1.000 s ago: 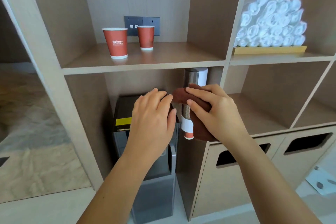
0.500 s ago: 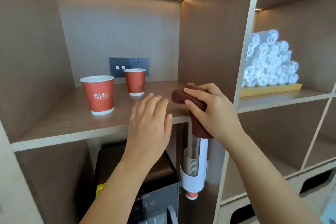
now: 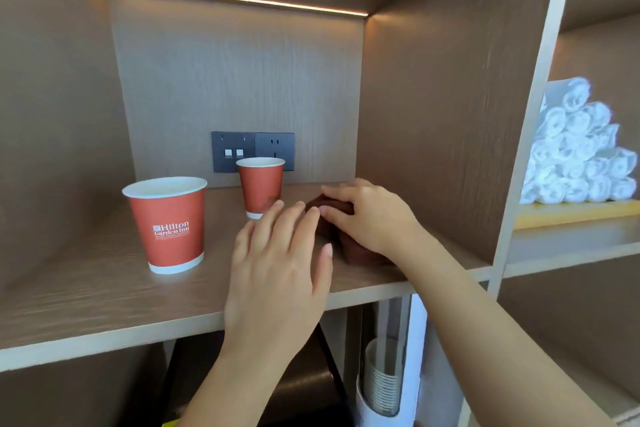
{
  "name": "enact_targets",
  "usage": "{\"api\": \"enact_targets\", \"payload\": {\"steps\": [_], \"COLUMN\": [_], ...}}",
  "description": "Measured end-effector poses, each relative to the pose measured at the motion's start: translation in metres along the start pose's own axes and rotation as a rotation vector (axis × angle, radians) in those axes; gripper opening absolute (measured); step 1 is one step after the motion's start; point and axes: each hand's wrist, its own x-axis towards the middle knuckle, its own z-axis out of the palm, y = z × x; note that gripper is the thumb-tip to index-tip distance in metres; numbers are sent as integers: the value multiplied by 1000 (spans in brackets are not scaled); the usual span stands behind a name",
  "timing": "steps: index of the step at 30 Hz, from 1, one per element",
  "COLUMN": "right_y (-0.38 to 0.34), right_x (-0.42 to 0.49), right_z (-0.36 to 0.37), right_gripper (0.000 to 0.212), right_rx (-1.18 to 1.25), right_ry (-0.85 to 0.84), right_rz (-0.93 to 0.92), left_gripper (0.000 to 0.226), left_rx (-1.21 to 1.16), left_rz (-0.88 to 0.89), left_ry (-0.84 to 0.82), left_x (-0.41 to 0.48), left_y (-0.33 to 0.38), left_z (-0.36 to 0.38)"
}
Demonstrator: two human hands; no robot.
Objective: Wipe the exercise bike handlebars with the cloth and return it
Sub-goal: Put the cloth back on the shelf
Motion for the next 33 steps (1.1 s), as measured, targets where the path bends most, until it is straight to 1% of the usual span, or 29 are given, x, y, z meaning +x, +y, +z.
{"api": "enact_targets", "payload": {"steps": [2,4,5,7,9,10,12,14,15,16,18,20,22,26,31,33], "right_y": [5,7,6,4,3,4,8,16,19,22,25,26,28,33,54,66], "right_x": [6,10,11,12,9,5,-8,-31,-44,-56,-76,-87,-91,-91,-87,-82], "right_z": [1,-1,-2,-2,-3,-4,-6,-7,-6,-4,2,7,10,9,2,-1], "right_gripper": [57,66,68,70,69,67,62,54,49,45,42,47,56,68,74,73], "right_rx": [-10,-30,-52,-88,-92,-68,36,140,183,212,191,93,9,-69,-104,-152], "right_ry": [-189,-355,-409,-449,-396,-329,-115,101,165,192,173,93,41,52,96,105], "right_rz": [26,62,74,79,59,43,5,-85,-152,-213,-287,-278,-246,-227,-157,-108], "left_gripper": [46,49,50,50,49,49,49,48,48,48,47,46,46,41,42,36], "left_rx": [39,63,73,99,116,119,126,127,126,124,111,80,45,29,15,26], "left_rz": [-21,-36,-40,-38,-35,-37,-44,-51,-57,-62,-69,-71,-75,-80,-76,-73], "left_ry": [-28,-51,-57,-59,-56,-54,-51,-42,-35,-26,-8,8,19,8,10,16], "left_x": [1,2,2,2,2,2,2,0,-1,-2,-4,-6,-9,-12,-11,-11], "left_y": [0,1,2,3,4,4,5,6,6,7,10,14,18,28,36,39], "left_z": [0,0,0,1,1,1,0,-1,0,0,2,4,6,11,14,15]}}
